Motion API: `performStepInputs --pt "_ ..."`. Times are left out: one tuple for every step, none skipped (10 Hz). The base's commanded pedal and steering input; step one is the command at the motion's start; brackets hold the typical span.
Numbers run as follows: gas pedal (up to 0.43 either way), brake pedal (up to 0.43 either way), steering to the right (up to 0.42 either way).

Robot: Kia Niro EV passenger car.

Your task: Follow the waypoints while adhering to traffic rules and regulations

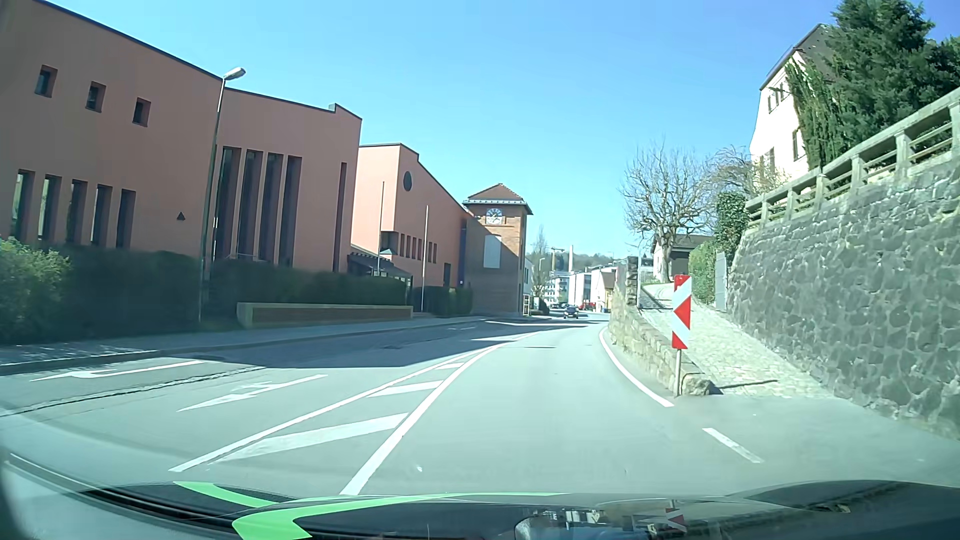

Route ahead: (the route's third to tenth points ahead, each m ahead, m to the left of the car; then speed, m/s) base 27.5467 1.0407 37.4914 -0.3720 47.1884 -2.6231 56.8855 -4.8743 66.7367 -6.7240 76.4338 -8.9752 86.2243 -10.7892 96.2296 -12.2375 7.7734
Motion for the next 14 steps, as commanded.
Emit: performStepInputs --pt "0.087 0.0 0.026" --pt "0.087 0.0 0.026" --pt "0.087 0.0 0.027" --pt "0.087 0.0 0.027" --pt "0.087 0.0 0.027" --pt "0.087 0.0 0.029" --pt "0.087 0.0 0.03" --pt "0.079 0.0 0.03" --pt "0.067 0.0 0.03" --pt "0.067 0.0 0.03" --pt "0.067 0.0 0.03" --pt "0.067 0.0 0.033" --pt "0.067 0.0 0.033" --pt "0.067 0.0 0.033"
